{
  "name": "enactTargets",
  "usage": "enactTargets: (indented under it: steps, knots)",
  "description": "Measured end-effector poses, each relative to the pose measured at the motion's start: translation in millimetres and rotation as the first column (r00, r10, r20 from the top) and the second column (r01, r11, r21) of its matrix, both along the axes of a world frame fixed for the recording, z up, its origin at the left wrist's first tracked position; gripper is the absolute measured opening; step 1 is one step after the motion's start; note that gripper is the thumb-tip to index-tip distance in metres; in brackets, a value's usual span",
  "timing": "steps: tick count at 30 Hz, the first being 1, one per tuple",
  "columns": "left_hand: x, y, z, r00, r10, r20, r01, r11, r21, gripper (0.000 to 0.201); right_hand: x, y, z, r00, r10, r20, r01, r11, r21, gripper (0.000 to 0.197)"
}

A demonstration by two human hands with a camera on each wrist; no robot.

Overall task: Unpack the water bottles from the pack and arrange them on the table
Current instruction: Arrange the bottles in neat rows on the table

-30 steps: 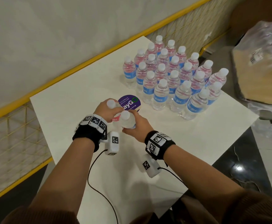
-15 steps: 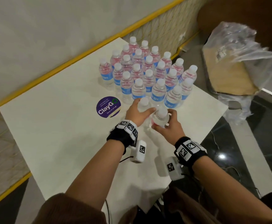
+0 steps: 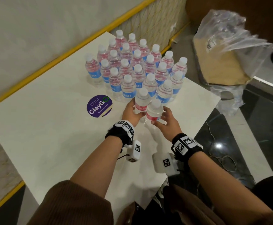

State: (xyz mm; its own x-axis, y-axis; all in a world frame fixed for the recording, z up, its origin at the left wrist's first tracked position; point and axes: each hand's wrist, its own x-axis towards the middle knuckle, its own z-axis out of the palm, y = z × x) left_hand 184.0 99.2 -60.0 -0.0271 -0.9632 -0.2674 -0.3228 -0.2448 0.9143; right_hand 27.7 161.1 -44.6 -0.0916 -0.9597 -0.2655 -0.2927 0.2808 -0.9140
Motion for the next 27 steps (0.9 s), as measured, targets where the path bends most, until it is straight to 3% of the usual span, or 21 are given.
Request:
enactTargets:
  steps: [4, 8, 13, 17, 20, 22, 25, 27]
  knots:
    - [2, -2, -5, 0.999, 0.04, 0.011, -0.04, 0.999, -0.016, 0.072, 9, -2, 0, 0.998, 0.01, 0.056, -0.009, 1.0, -0.029, 0.07]
    - [6, 5, -12, 0.998, 0.036, 0.05, -0.036, 0.999, -0.007, 0.067, 17, -9, -6, 0.99, -0.023, -0.14, 0.01, 0.996, -0.092, 0.078]
    - [13, 13, -15, 0.997, 0.01, 0.081, -0.009, 1.0, -0.008, 0.074, 9, -10, -7, 0.998, -0.064, 0.019, 0.065, 0.996, -0.06, 0.065]
    - [11, 16, -15, 0.995, 0.05, 0.085, -0.048, 0.999, -0.017, 0.071, -2, -8, -9, 0.998, 0.047, 0.05, -0.046, 0.999, -0.027, 0.071]
    - [5, 16, -16, 0.993, 0.074, 0.094, -0.072, 0.997, -0.029, 0.07, 1, -10, -12, 0.99, 0.113, -0.08, -0.117, 0.991, -0.059, 0.077]
    - [2, 15, -16, 0.994, 0.075, 0.084, -0.073, 0.997, -0.025, 0.069, 6, -10, -18, 0.984, 0.068, -0.165, -0.082, 0.993, -0.082, 0.072]
    - [2, 15, -15, 0.995, 0.044, 0.084, -0.045, 0.999, 0.01, 0.065, 14, -12, -14, 0.995, -0.081, -0.066, 0.077, 0.995, -0.062, 0.073]
    - [4, 17, -16, 0.995, 0.031, 0.094, -0.033, 0.999, 0.023, 0.064, 18, -13, -12, 0.996, -0.089, 0.005, 0.089, 0.995, -0.038, 0.076]
